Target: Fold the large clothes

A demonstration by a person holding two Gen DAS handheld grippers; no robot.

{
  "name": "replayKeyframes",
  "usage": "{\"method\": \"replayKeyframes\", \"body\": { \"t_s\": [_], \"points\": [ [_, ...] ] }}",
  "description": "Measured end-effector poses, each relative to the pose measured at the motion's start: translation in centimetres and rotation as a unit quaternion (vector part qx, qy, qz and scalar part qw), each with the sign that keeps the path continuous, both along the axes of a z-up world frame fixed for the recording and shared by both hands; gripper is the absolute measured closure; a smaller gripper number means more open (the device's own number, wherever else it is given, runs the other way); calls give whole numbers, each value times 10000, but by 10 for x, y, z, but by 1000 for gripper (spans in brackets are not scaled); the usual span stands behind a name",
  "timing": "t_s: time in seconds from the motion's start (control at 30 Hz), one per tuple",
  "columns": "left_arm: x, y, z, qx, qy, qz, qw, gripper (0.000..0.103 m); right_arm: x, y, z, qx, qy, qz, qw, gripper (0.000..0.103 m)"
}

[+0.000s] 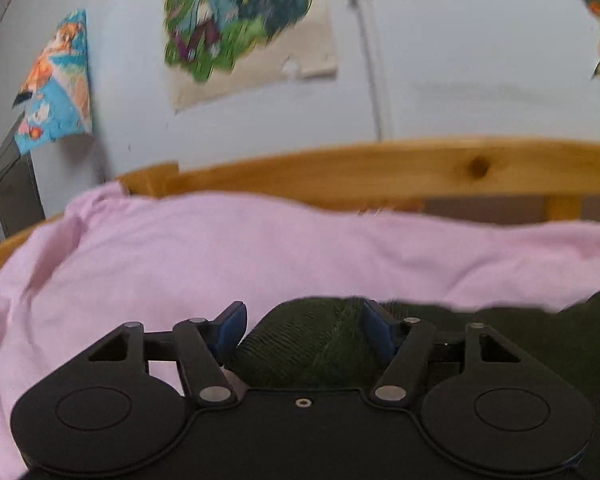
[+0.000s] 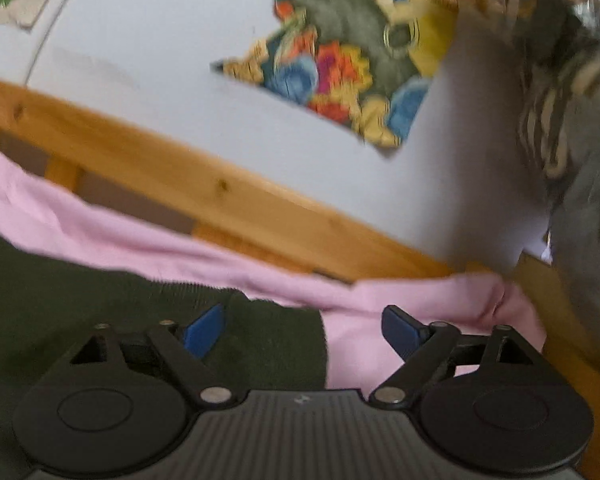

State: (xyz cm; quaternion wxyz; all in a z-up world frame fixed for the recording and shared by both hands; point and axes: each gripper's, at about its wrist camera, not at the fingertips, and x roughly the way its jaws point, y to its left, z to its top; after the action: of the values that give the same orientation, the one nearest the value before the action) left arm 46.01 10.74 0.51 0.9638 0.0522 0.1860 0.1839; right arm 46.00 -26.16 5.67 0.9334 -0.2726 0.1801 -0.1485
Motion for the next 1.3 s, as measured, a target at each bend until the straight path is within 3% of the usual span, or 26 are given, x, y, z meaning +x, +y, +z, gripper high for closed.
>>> {"method": "replayKeyframes", "body": {
  "t_s": [0.2, 0.37, 0.5, 0.67, 0.77, 0.87, 0.93, 1.0, 1.07, 1.13, 1.2, 1.3],
  "points": [
    [2, 22, -30, -596, 73, -84, 9982, 41, -6, -14, -30, 70, -86, 114, 9999, 9],
    [-1, 14, -33, -299, 14, -131, 9995, 41, -5, -24, -30, 450, -7, 160, 9989, 6],
    [-25, 8, -17, -664, -61, -378, 9971, 25, -21, -20, -6, 529, -1, 299, 9981, 2],
    [-76, -17, -4, -457, -177, -1383, 9892, 9, -82, 2, 18, 402, 171, 1454, 9884, 0],
    [-108, -41, -4, -328, -133, -2391, 9703, 4, -121, 22, 19, 97, 619, 2462, 9672, 0],
    [-133, -72, -13, 140, 215, -3452, 9382, 5, -149, 45, 12, -515, 1253, 3480, 9277, 0],
    [-143, -90, -24, 558, 388, -3908, 9180, 11, -159, 56, 8, -823, 1399, 3868, 9078, 2],
    [-149, -106, -36, 993, 519, -4190, 9011, 17, -163, 64, 4, -1102, 1455, 4049, 8960, 11],
    [-148, -116, -44, 1174, 616, -4319, 8921, 25, -163, 71, -1, -1271, 1553, 4157, 8871, 20],
    [-143, -122, -50, 1267, 710, -4371, 8876, 44, -161, 78, -8, -1465, 1669, 4231, 8784, 27],
    [-136, -125, -53, 1239, 819, -4353, 8879, 54, -164, 86, -19, -1863, 1695, 4311, 8664, 39],
    [-128, -122, -50, 1110, 830, -4328, 8908, 65, -173, 97, -33, -2317, 1640, 4560, 8435, 43]
  ]
}}
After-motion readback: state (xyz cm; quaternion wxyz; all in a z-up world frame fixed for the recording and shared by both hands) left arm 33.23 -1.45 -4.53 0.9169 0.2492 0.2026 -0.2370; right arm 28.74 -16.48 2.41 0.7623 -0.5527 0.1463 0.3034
